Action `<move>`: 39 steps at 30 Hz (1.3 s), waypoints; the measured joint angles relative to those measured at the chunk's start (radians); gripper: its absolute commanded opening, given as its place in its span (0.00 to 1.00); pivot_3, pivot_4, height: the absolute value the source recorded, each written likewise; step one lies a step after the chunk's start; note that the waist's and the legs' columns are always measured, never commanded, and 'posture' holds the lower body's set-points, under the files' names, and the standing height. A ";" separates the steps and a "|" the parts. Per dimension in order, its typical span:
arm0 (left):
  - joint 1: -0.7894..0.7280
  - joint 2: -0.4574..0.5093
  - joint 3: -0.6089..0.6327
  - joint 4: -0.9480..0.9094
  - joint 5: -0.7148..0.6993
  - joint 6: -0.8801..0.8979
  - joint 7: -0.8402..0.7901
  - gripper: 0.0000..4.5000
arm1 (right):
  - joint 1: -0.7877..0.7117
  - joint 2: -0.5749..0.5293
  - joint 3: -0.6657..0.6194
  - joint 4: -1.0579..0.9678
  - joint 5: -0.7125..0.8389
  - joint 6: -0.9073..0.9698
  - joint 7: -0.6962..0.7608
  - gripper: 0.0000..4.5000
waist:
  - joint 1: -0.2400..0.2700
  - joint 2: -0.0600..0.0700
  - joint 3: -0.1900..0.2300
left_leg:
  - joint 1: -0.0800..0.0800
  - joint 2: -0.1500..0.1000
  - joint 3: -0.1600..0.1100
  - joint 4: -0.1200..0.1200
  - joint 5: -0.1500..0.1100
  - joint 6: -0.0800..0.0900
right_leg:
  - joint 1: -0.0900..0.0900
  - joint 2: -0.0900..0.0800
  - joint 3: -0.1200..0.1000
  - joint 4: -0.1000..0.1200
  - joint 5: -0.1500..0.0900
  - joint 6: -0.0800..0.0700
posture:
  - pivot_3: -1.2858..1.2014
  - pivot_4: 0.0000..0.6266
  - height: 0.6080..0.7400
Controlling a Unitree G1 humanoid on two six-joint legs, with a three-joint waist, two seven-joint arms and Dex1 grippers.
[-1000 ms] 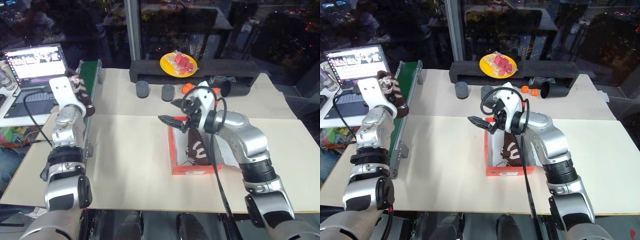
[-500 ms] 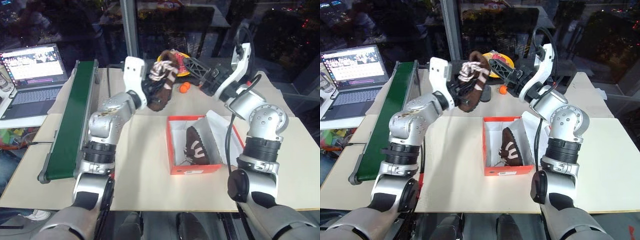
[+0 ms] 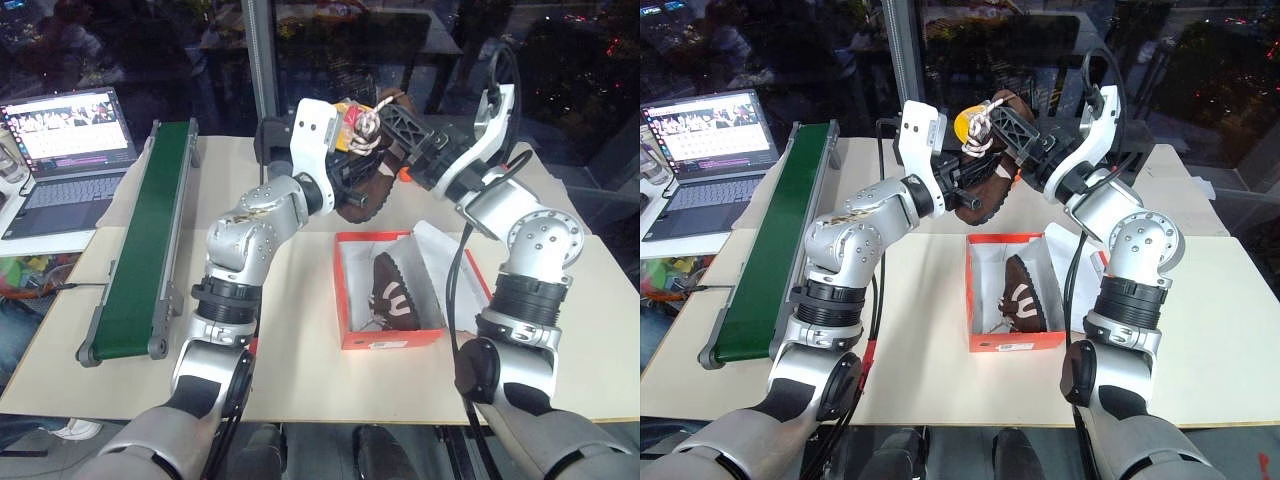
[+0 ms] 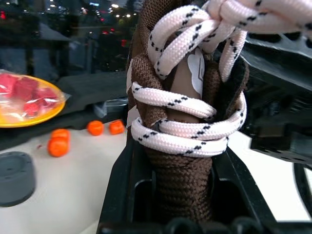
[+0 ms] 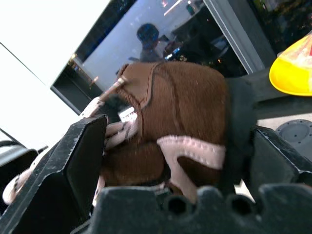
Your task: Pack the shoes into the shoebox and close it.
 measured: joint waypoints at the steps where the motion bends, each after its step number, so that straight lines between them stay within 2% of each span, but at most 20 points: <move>1: 0.000 -0.001 0.000 -0.005 0.000 0.002 0.000 0.17 | 0.000 0.000 -0.004 0.000 0.004 -0.002 -0.003 0.70 | 0.000 0.000 0.000 | 0.000 0.000 0.000 0.000 0.000 0.000 | 0.000 0.000 0.000 0.000 0.000 0.000 | 0.52 0.24 1.00; 4: 0.000 -0.002 0.002 -0.007 0.000 0.002 -0.001 0.17 | 0.000 0.002 -0.006 0.001 0.005 -0.008 -0.013 0.49 | 0.001 0.000 0.000 | 0.000 0.000 0.000 0.000 0.000 0.000 | 0.000 0.000 0.000 0.000 0.000 0.000 | 0.52 0.24 1.00; 8: 0.000 0.000 0.007 -0.007 0.000 0.002 -0.002 0.17 | 0.000 0.003 -0.006 0.006 0.006 -0.012 -0.020 0.27 | 0.001 0.000 0.000 | 0.000 0.000 0.000 0.000 0.000 0.000 | 0.000 0.000 0.000 -0.001 0.000 0.000 | 0.52 0.24 1.00; 13: -0.001 0.003 0.054 -0.007 -0.042 0.021 -0.012 0.58 | 0.000 0.002 -0.004 0.012 0.005 -0.023 -0.021 0.17 | 0.000 0.000 0.000 | 0.000 0.000 0.000 0.000 0.000 0.000 | 0.000 0.000 0.000 -0.001 0.000 0.000 | 0.52 0.24 1.00; 18: -0.001 0.029 0.069 -0.024 -0.082 0.057 -0.028 0.97 | -0.009 -0.007 0.012 0.021 -0.003 -0.062 -0.021 0.16 | 0.002 0.001 0.000 | 0.000 0.000 0.000 0.000 0.000 0.000 | 0.000 0.000 0.000 -0.001 0.000 0.000 | 0.52 0.24 1.00; 19: -0.001 0.044 0.070 -0.028 -0.082 0.062 -0.029 1.00 | -0.014 -0.016 0.013 0.025 -0.008 -0.070 -0.022 0.16 | 0.001 0.001 0.000 | 0.000 0.000 0.000 0.000 0.000 0.000 | 0.000 0.000 0.000 -0.001 0.000 0.000 | 0.52 0.24 1.00; 24: -0.001 0.168 0.083 -0.033 -0.056 0.066 -0.026 1.00 | -0.046 -0.088 0.014 0.034 -0.035 -0.094 -0.027 0.16 | 0.000 0.002 0.001 | 0.000 0.000 0.000 -0.001 0.000 0.000 | 0.000 0.000 0.000 -0.001 0.000 0.000 | 0.52 0.24 1.00; 29: 0.007 0.276 0.204 0.056 -0.016 0.000 0.040 1.00 | -0.039 -0.202 0.053 0.034 -0.052 -0.044 -0.007 0.16 | 0.001 0.003 0.002 | 0.000 0.000 0.000 -0.001 0.000 0.000 | -0.001 0.000 0.000 -0.002 0.000 0.000 | 0.52 0.24 1.00; 31: 0.021 0.312 0.212 0.056 0.002 -0.011 0.039 1.00 | -0.005 -0.243 0.067 0.021 -0.052 -0.009 0.019 0.16 | 0.004 0.003 0.002 | 0.000 0.000 0.000 -0.002 0.000 0.000 | 0.000 0.000 0.000 -0.003 0.000 0.000 | 0.52 0.24 1.00; 39: 0.111 0.346 0.144 -0.048 -0.043 0.092 -0.056 1.00 | 0.113 -0.184 0.126 -0.021 -0.029 0.096 0.043 0.16 | 0.004 0.003 0.002 | -0.002 0.000 0.000 -0.001 0.000 0.001 | -0.002 0.000 0.000 -0.003 0.000 0.000 | 0.52 0.24 1.00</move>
